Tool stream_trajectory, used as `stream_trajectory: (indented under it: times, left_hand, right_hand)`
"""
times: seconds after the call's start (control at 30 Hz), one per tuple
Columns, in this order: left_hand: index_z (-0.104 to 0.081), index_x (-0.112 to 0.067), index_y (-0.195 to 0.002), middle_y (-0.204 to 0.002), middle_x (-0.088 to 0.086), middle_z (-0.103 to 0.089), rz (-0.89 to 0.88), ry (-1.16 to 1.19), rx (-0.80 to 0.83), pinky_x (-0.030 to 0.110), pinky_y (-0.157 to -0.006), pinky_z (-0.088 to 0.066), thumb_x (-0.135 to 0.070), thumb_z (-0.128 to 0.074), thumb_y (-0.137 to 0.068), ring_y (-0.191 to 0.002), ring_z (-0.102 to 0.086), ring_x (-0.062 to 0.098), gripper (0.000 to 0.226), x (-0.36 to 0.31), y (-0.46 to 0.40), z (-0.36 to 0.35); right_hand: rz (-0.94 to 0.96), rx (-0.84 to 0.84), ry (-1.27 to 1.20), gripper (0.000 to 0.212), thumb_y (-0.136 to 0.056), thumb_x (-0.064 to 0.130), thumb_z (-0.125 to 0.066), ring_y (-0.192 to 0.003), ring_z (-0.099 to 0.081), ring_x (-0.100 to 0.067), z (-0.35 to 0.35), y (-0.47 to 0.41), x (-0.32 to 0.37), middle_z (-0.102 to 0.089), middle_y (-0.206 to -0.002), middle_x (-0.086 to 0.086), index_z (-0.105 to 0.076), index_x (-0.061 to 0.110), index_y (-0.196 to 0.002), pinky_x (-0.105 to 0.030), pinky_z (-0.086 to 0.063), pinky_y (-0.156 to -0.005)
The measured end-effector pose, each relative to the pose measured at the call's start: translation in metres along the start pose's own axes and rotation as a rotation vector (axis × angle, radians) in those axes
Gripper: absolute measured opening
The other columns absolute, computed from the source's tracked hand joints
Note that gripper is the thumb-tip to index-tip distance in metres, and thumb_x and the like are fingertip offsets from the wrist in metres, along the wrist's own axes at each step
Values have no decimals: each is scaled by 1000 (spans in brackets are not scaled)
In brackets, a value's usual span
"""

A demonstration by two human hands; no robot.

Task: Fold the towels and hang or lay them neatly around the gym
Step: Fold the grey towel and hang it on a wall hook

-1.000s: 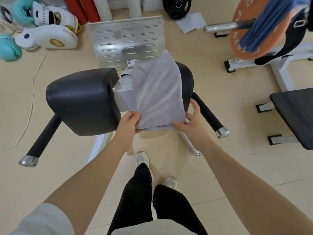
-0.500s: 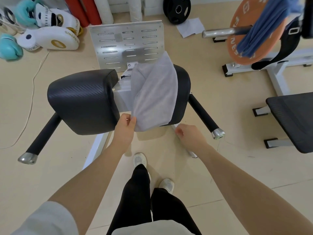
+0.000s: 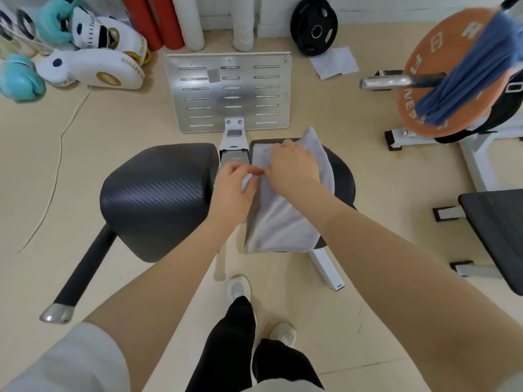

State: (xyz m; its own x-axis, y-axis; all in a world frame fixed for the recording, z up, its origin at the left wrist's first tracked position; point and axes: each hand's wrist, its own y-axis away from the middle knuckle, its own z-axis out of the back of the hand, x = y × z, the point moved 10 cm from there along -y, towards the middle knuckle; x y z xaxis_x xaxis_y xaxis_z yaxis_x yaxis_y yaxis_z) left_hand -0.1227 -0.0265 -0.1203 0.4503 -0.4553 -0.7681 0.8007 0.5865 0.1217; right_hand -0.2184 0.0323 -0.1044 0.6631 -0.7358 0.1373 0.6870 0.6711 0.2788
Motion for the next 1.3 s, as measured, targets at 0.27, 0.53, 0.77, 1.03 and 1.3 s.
stream_trajectory:
  times: [0.27,0.53,0.77,1.03,1.3]
  left_hand:
    - [-72,-6,-84,-94,3,-48,43,114,154,18,-80,-30,-29,-53,-92,-92,-44,12,31,-3,-38,-8]
    - [-44,-3,-64,-70,13,-43,102,166,369,27,-60,-32,-48,-52,-87,-60,-39,17,51,-9,-36,-31]
    - [-40,-9,-57,-58,5,-40,347,255,344,26,-57,-33,-29,-67,-83,-56,-38,17,42,25,-13,-27]
    - [-58,-6,-80,-67,6,-51,460,426,327,8,-51,-40,-37,-56,-89,-51,-49,0,32,29,16,-21]
    - [-66,3,-93,-83,14,-66,452,315,344,23,-58,-48,-33,-61,-87,-62,-59,18,36,42,73,-39]
  right_hand:
    - [-178,169,-456,37,-92,21,-44,-55,-42,-18,18,-26,-27,-44,-56,-3,-38,11,-57,-18,-28,-51]
    - [-461,286,-1430,33,-95,19,-41,-40,-46,-8,16,-47,-17,-56,-47,1,-48,12,-64,-18,-35,-46]
    - [-334,78,-722,29,-97,26,-41,-96,-49,-17,0,-29,-73,-56,-104,0,-56,11,-117,-27,-37,-80]
    - [-395,-255,-613,13,-91,20,-49,-77,-46,-17,-1,36,-123,-51,-96,-2,-53,9,-97,-27,-34,-68]
    - [-457,-225,-717,26,-88,35,-56,-69,-49,-19,-60,117,-126,-54,-79,-6,-48,10,-82,-37,-44,-64]
